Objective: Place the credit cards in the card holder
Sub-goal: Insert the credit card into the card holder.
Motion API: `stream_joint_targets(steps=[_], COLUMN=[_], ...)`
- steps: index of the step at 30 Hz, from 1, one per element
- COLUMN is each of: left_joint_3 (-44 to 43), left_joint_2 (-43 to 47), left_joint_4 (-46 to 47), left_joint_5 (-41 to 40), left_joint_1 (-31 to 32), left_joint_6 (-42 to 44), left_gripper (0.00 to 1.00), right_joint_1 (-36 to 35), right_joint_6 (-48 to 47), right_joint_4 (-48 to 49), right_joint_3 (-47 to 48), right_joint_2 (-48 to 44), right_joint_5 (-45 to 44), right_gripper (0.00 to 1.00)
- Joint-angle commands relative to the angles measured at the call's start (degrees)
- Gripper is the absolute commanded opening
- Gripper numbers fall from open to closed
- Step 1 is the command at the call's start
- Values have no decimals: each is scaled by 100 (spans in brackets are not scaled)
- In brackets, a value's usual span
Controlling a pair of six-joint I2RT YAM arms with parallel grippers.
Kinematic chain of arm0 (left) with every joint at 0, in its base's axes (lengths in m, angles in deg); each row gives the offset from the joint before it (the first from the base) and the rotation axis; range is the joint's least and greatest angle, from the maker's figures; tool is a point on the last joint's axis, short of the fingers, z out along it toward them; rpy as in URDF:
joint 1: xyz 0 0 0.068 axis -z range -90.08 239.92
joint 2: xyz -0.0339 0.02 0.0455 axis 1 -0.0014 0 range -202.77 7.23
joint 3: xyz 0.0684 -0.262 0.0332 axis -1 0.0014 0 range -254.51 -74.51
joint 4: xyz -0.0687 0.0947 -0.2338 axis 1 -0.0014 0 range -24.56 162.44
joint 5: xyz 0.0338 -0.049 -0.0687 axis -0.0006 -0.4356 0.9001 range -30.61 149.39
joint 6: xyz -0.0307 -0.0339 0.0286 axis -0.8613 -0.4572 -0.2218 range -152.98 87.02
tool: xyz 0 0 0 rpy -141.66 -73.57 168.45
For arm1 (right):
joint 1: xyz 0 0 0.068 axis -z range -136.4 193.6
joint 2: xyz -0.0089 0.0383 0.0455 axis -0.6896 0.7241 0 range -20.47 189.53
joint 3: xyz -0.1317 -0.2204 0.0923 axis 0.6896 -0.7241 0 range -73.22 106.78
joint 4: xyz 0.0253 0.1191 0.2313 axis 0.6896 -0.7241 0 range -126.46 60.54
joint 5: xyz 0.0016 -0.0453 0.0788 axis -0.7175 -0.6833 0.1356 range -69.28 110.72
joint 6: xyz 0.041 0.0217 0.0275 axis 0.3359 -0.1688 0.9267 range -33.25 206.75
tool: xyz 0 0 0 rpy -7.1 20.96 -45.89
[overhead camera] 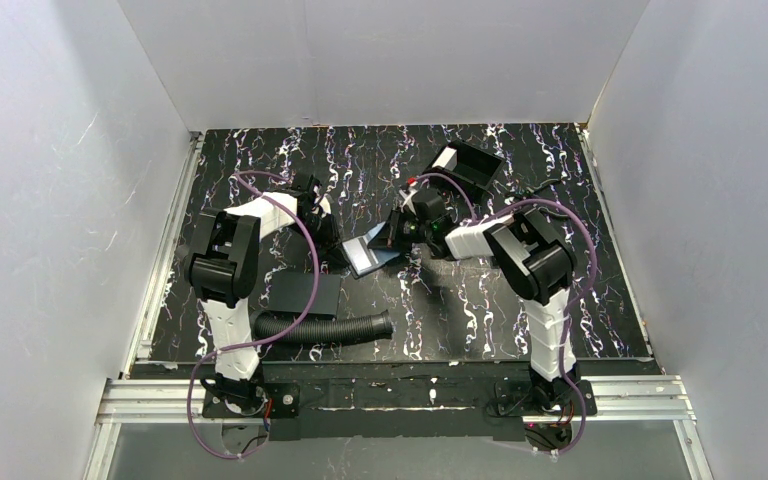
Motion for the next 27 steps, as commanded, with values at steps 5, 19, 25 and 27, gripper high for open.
stream_joint_targets(steps=[5,19,25,27], left_joint_3=[-143,-136,-9,50], left_joint_2=[-62,487,954,1185], left_joint_4=[11,-761,-1011,-988], left_joint_5=[-575,-678,-679,-573], left_joint_1=[95,78,81,89], left_joint_6=[291,870,1045,1036], left_gripper=[13,46,53,54], right_joint_1=[-354,-41,871,1230], right_joint_6=[-929,-2725,-2463,-2116], right_joint_4=[-1153,-5110,-5407,-5293], right_joint_3=[616,2458,3171,3379], right_joint_2=[-174,-1204,-1190,-1071], right_joint_5=[426,-1578,-1737,-1893], right_gripper=[20,62,76,79])
